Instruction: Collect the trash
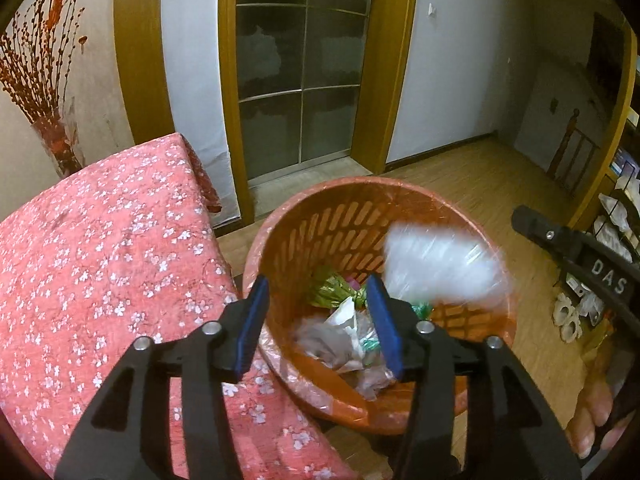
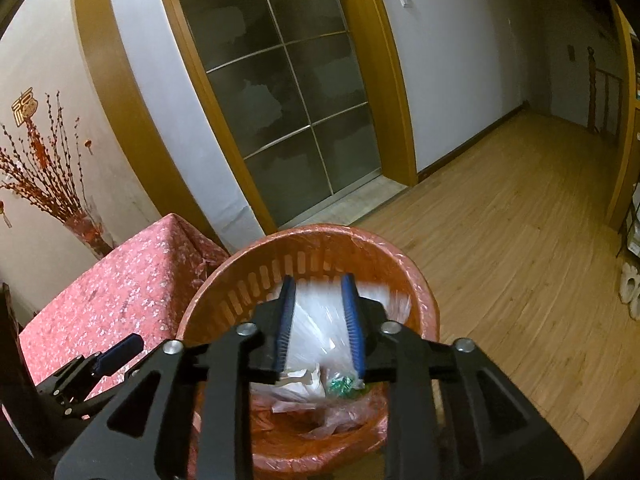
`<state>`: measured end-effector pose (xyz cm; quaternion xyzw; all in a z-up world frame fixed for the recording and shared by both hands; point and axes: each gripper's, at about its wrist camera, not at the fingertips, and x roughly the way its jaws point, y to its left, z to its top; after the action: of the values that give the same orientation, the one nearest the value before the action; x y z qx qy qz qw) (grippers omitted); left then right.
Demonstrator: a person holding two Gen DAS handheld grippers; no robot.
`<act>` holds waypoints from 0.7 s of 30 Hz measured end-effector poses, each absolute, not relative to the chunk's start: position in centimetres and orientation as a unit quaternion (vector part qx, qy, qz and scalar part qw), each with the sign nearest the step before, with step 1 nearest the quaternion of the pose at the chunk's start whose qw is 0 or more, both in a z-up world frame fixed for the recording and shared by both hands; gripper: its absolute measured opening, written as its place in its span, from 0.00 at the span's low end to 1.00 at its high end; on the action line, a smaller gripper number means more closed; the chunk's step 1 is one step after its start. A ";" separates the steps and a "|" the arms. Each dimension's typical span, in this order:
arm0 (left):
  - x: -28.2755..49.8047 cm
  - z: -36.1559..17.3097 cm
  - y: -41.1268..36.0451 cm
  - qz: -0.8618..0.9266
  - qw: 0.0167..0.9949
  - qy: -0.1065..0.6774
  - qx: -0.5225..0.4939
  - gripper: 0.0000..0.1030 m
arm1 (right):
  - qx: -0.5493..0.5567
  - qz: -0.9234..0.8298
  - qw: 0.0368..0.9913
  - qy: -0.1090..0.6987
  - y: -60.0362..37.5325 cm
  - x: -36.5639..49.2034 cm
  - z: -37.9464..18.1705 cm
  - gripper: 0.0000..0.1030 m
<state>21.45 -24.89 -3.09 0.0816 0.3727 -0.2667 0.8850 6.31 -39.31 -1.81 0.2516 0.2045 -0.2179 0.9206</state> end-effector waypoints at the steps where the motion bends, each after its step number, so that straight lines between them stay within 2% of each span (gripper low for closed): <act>1: 21.4 -3.2 -24.6 -0.264 0.886 0.373 0.083 0.51 | 0.250 -0.219 0.921 0.205 -39.3 6.2 -1.8 0.30; 3: 21.4 -3.2 -24.2 -0.260 0.886 0.375 0.081 0.52 | 0.244 -0.221 0.922 0.203 -39.0 5.7 -1.6 0.43; 5: 21.1 -3.0 -23.2 -0.255 0.888 0.375 0.077 0.55 | 0.234 -0.216 0.929 0.191 -38.4 4.8 -1.3 0.62; 10: 18.6 -1.1 -19.5 -0.244 0.904 0.344 0.068 0.73 | 0.209 -0.191 0.949 0.140 -36.0 2.0 0.1 0.82; 11: 17.7 -0.5 -18.4 -0.238 0.911 0.331 0.068 0.79 | 0.208 -0.185 0.951 0.132 -35.6 1.4 0.4 0.86; 15: 14.2 1.1 -14.5 -0.216 0.929 0.295 0.063 0.94 | 0.208 -0.165 0.957 0.120 -32.8 -1.2 1.3 0.94; 21: 8.5 2.6 -8.3 -0.151 0.954 0.254 0.047 0.96 | 0.128 -0.196 0.967 0.103 -27.1 -4.6 2.0 0.97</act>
<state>8.54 -8.35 2.57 0.0469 0.2537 -0.1512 0.9543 -4.62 -27.06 2.04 0.1276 0.1033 -0.1958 0.9668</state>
